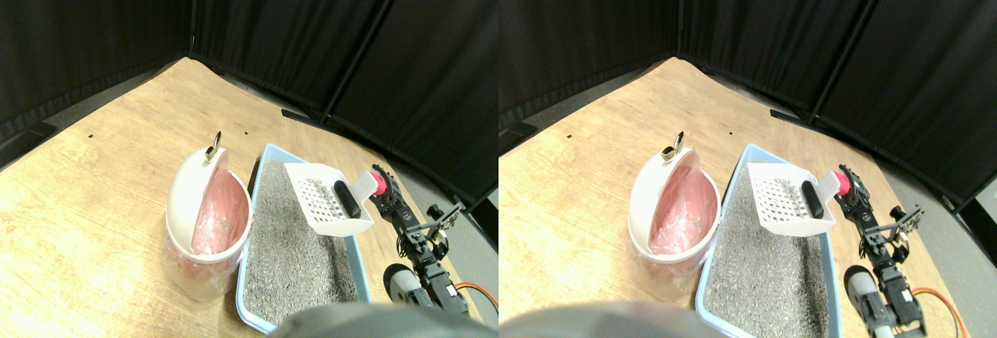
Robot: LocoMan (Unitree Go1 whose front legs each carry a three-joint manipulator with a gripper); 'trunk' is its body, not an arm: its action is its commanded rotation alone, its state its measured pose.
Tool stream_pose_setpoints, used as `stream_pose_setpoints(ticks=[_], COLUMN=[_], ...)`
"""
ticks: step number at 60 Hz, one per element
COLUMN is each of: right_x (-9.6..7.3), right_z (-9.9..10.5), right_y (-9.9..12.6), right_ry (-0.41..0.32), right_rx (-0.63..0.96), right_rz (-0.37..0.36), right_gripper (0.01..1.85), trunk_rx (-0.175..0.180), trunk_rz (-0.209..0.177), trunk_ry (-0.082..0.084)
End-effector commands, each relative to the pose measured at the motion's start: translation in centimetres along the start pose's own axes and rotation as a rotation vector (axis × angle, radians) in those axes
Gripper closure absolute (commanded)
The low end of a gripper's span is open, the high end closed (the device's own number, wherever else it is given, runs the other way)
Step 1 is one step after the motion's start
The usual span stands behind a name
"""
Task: Scoop (unimanual)
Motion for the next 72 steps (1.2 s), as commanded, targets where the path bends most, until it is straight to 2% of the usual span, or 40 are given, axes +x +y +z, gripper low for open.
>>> stream_pose_setpoints(ticks=[1,7,11,24,32,35,40,48,58,66,68,72], right_x=[0.1,0.7,1.2,2.2,2.7,3.0,3.3,4.0,4.7,5.0,5.1,5.0], right_z=[1.0,1.4,1.5,1.6,1.0,0.6,0.2,-0.6,-1.1,-1.4,-1.4,-1.2], right_y=[0.4,1.5,2.0,4.1,5.3,5.8,6.4,7.4,8.2,8.6,8.7,8.9], right_ry=[-0.043,-0.003,0.010,0.052,0.081,0.096,0.120,0.173,0.199,0.221,0.213,0.220], right_rx=[-0.015,-0.092,-0.132,-0.238,-0.282,-0.309,-0.329,-0.374,-0.425,-0.486,-0.529,-0.550], right_rz=[0.022,0.043,0.081,0.129,0.124,0.158,0.143,0.169,0.181,0.225,0.261,0.240], right_gripper=[1.80,1.80,1.80,1.80,1.80,1.80,1.80,1.80,1.80,1.80,1.80,1.80], trunk_rx=[0.000,-0.012,-0.021,-0.050,-0.068,-0.077,-0.086,-0.097,-0.108,-0.111,-0.111,-0.111], trunk_rz=[0.030,0.048,0.058,0.103,0.125,0.135,0.149,0.164,0.179,0.182,0.181,0.180], trunk_ry=[-0.007,-0.007,-0.006,-0.006,-0.006,-0.007,-0.005,-0.007,-0.006,-0.005,-0.006,-0.007])
